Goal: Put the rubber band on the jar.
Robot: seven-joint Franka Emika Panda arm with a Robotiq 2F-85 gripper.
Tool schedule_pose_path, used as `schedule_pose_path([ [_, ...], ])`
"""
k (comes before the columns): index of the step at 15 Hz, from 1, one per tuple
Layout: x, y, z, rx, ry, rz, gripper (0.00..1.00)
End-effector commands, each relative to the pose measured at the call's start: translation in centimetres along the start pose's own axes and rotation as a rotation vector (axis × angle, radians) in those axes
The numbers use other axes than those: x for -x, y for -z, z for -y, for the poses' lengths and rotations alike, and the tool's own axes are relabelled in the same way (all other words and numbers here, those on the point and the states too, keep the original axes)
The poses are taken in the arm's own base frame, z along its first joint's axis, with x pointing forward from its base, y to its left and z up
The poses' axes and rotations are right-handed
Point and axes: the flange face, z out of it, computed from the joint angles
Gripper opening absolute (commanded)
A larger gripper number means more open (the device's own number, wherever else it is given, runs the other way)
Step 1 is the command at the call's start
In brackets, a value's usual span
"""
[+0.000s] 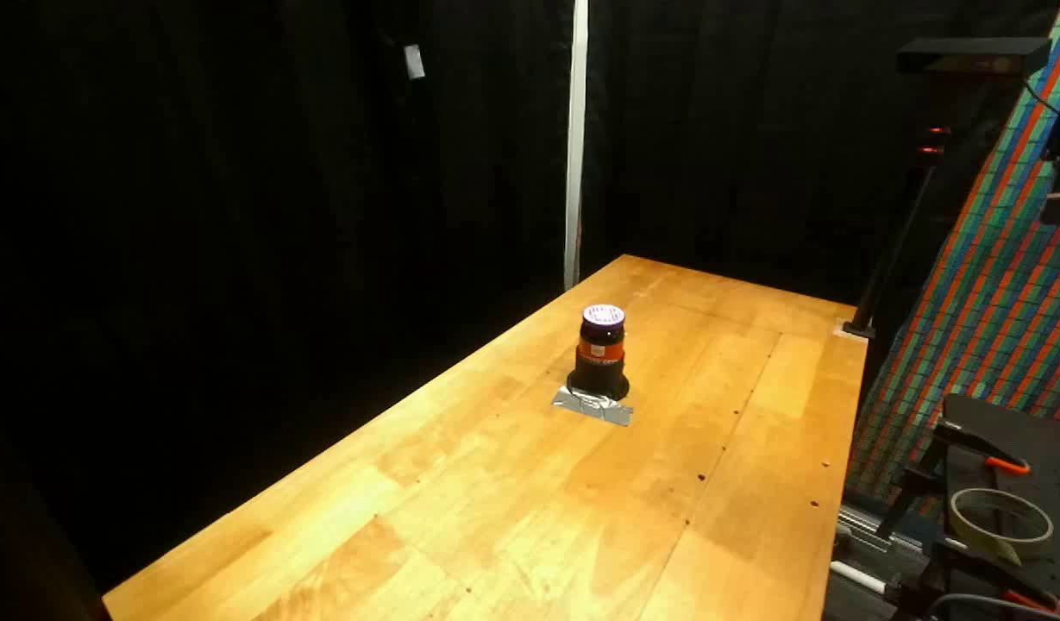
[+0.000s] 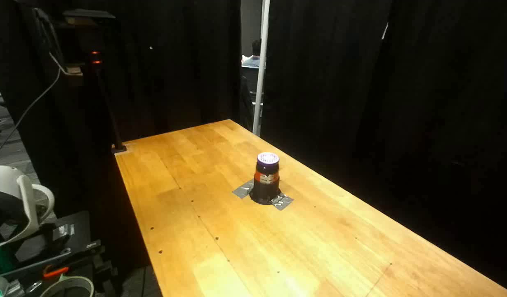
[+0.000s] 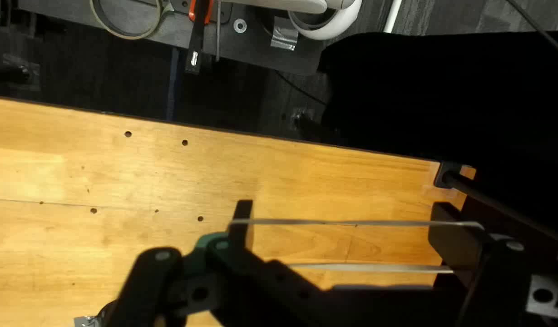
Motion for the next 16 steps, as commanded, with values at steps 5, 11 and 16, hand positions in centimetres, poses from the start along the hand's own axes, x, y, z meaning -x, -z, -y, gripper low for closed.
schedule_pose_path([
  [5,-0.4,0.5,0.0,0.003,0.005,-0.009,1.0],
  [11,-9.6,-1.4,-6.3,0.051,0.032,-0.053,1.0],
  [16,-17.6,-4.4,-10.8,0.043,0.014,-0.001,1.0],
])
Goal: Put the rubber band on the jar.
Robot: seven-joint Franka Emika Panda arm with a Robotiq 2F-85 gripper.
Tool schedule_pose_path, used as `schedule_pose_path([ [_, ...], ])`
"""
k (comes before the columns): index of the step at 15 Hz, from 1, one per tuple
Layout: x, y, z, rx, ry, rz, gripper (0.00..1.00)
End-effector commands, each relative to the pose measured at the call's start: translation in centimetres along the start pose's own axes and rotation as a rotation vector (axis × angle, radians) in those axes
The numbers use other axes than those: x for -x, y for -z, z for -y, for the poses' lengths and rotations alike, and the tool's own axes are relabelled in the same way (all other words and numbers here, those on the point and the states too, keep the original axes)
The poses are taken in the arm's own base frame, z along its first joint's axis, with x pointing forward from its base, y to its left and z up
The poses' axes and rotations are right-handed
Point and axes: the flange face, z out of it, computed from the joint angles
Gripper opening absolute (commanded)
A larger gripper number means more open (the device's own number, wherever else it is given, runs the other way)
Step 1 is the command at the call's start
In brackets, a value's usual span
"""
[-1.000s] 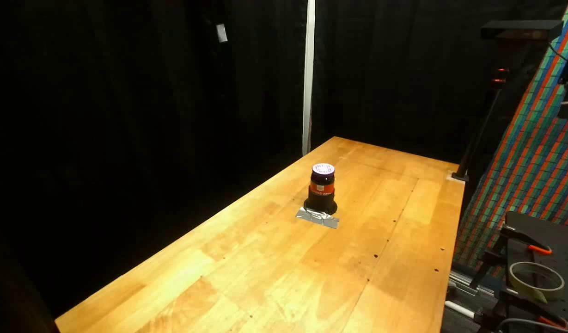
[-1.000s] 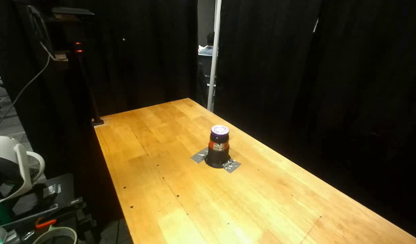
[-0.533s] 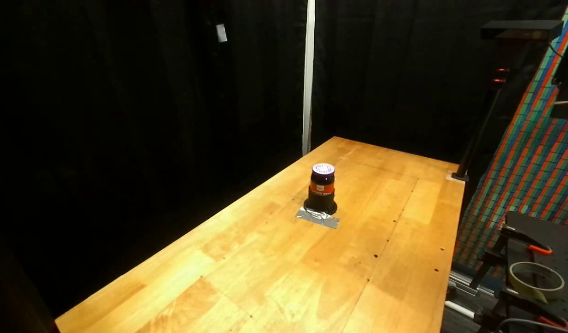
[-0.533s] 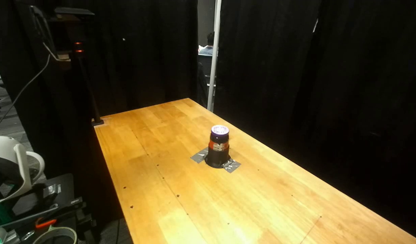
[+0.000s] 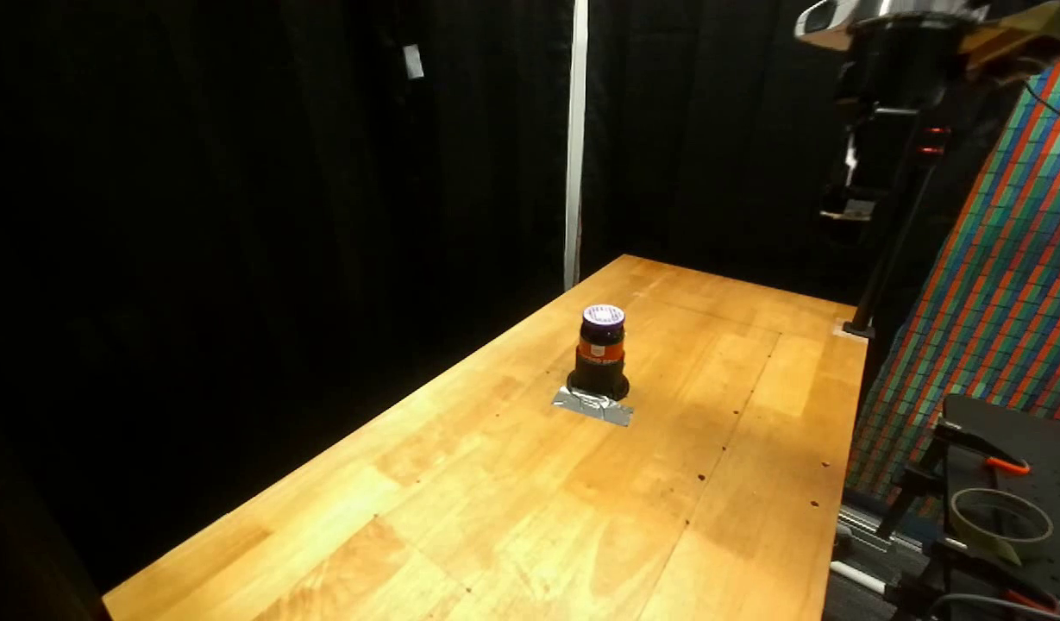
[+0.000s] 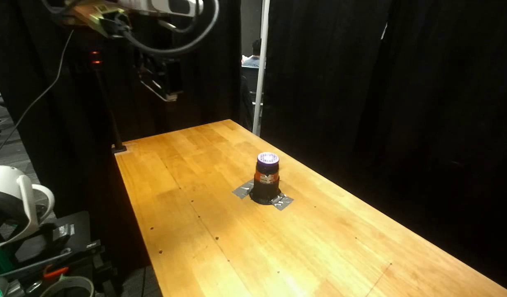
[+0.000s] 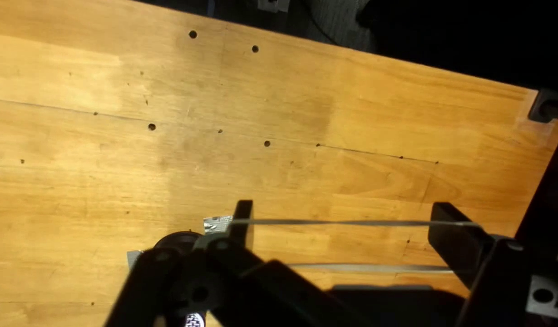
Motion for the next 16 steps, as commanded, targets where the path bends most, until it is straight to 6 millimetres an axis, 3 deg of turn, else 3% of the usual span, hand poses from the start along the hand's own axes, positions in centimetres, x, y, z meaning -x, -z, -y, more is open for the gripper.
schedule_pose_path([
  [1,-7.4,-2.1,-2.4,-0.003,0.006,0.037,1.0],
  [8,-19.4,-8.3,-6.8,0.111,0.051,0.064,1.0],
  [16,-28.6,-15.7,-11.3,0.191,0.125,0.09,1.0],
])
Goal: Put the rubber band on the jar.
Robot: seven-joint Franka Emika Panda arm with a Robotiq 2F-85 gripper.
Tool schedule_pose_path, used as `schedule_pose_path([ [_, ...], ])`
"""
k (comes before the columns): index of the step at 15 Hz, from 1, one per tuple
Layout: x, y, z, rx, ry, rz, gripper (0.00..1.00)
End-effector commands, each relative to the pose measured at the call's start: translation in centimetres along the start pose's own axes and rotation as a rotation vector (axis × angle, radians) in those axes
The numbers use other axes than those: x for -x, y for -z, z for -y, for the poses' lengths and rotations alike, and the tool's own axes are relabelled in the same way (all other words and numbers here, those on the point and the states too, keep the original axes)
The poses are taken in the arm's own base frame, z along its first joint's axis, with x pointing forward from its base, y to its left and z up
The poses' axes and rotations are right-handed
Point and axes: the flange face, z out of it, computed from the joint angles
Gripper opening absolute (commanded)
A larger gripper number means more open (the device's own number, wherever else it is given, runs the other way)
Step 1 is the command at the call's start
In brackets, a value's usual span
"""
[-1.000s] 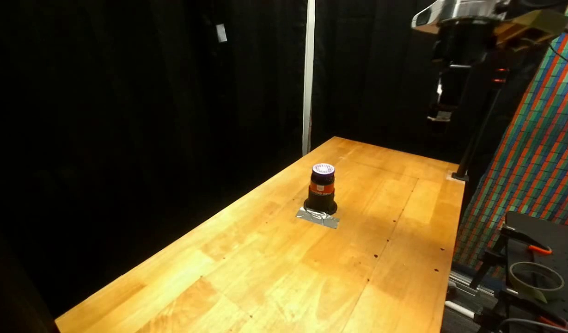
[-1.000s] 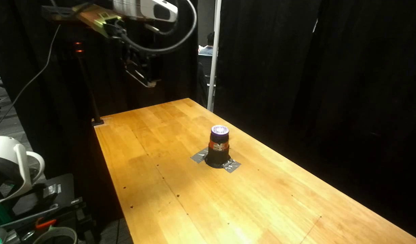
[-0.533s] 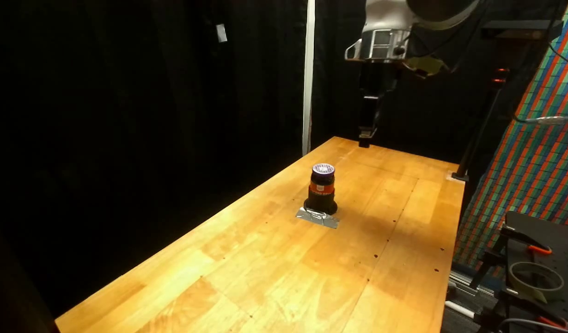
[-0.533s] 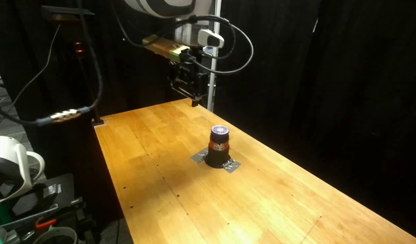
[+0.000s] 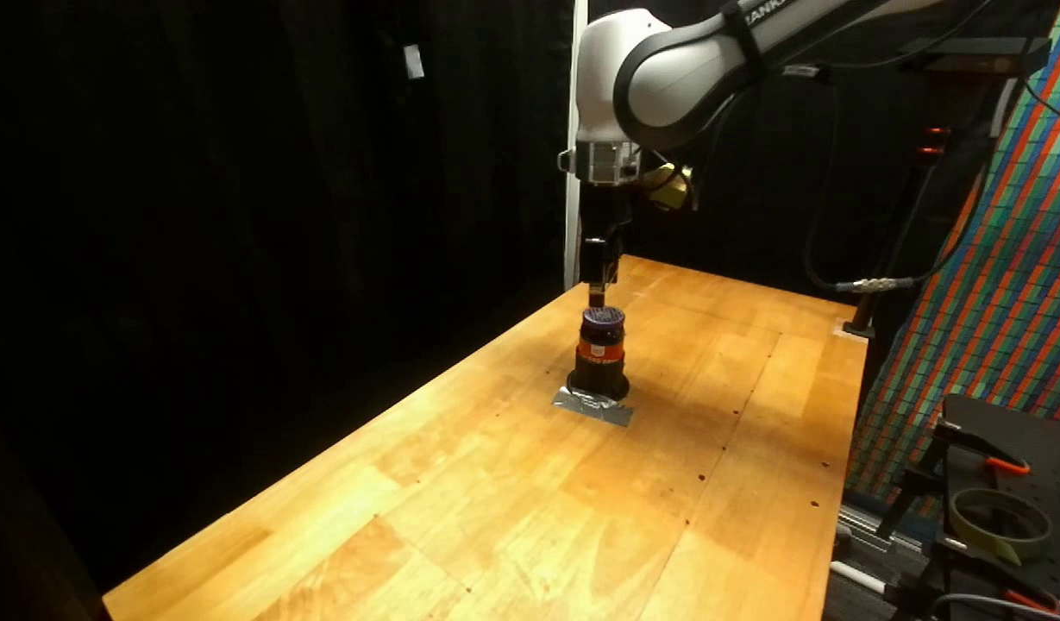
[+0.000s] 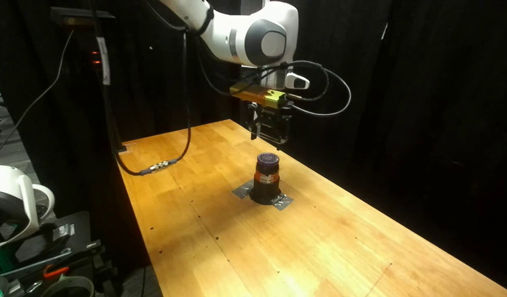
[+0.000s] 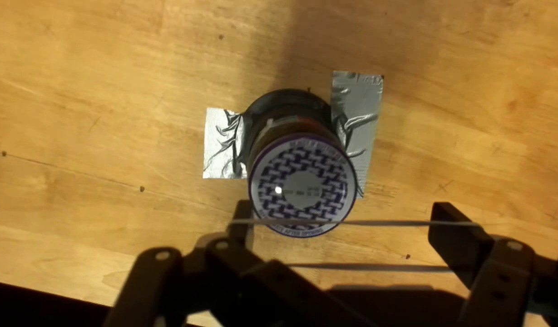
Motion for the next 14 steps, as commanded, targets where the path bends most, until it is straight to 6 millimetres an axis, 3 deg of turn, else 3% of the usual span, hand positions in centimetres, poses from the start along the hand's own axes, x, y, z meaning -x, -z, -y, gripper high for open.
schedule_pose_path([
  [1,-4.4,-1.8,-1.6,0.021,0.038,0.008,1.0],
  [6,-6.9,-4.2,-2.5,-0.008,0.028,0.081,1.0],
  [14,-6.5,-7.0,-2.6,-0.065,0.006,0.29,1.0],
])
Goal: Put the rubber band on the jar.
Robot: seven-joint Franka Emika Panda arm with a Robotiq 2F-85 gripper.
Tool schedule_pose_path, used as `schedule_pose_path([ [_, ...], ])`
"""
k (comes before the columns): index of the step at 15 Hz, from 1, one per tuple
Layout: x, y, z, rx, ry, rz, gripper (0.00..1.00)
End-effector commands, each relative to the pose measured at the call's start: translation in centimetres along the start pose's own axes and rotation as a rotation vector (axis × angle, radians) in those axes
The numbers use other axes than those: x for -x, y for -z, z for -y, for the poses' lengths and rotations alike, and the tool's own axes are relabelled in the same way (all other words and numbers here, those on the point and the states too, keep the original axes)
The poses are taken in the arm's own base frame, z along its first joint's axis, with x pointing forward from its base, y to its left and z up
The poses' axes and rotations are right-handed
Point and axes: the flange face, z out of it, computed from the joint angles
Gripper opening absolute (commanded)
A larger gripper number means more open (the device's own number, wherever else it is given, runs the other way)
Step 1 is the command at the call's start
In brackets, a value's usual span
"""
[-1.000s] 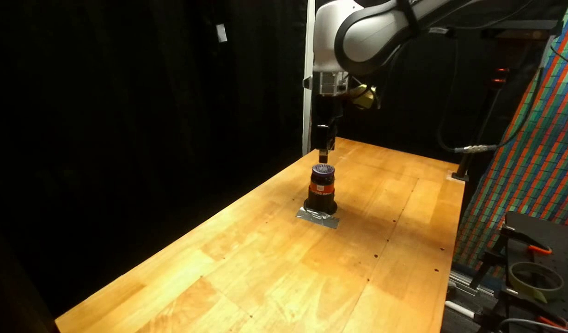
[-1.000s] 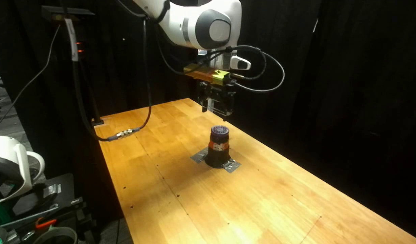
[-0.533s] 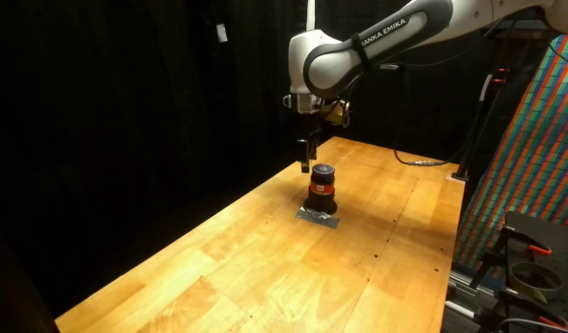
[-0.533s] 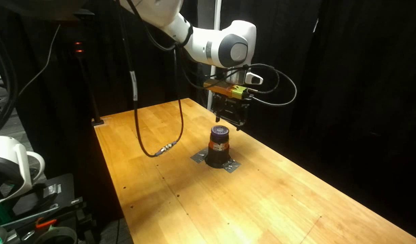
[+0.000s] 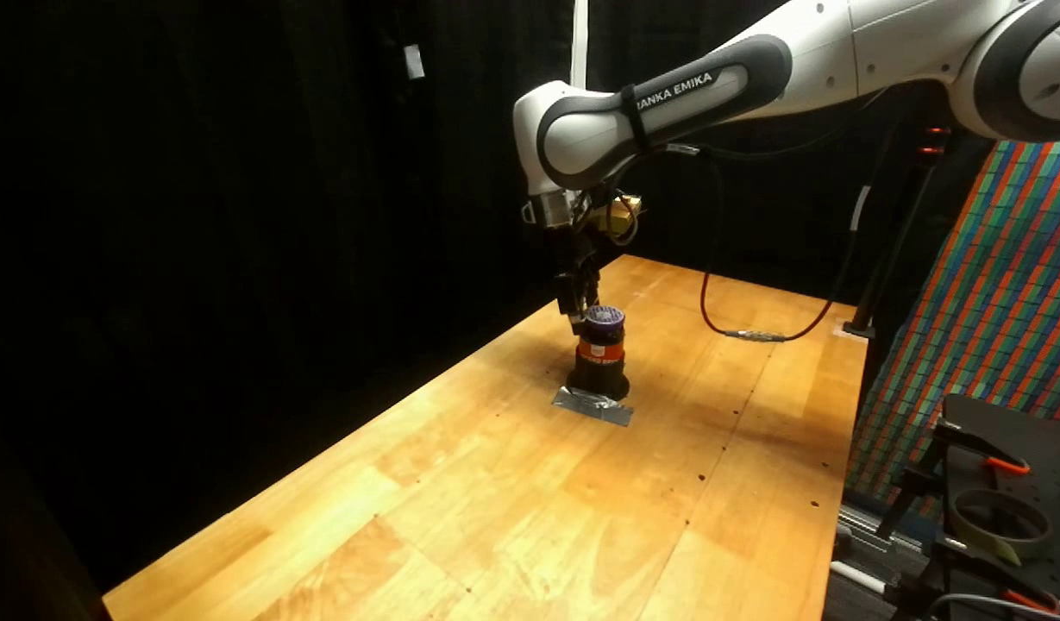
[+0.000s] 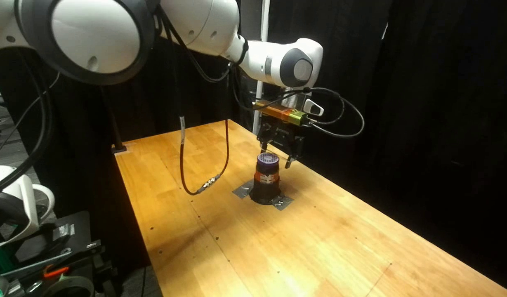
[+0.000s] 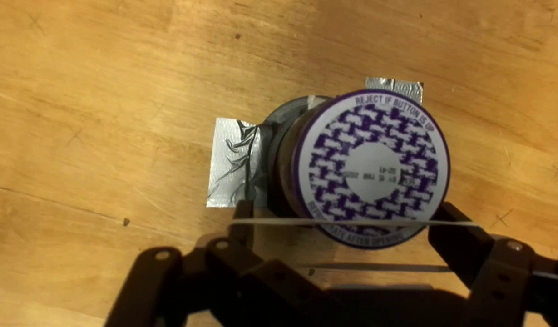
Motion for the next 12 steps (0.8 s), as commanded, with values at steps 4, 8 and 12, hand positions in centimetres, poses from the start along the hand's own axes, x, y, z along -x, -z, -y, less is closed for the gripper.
schedule_pose_path([
  [4,0.7,-1.9,0.5,-0.047,-0.009,0.099,1.0],
  [8,2.3,-2.1,2.0,-0.019,-0.025,0.057,1.0],
  [12,4.0,-1.7,3.1,-0.003,-0.071,0.01,1.0],
])
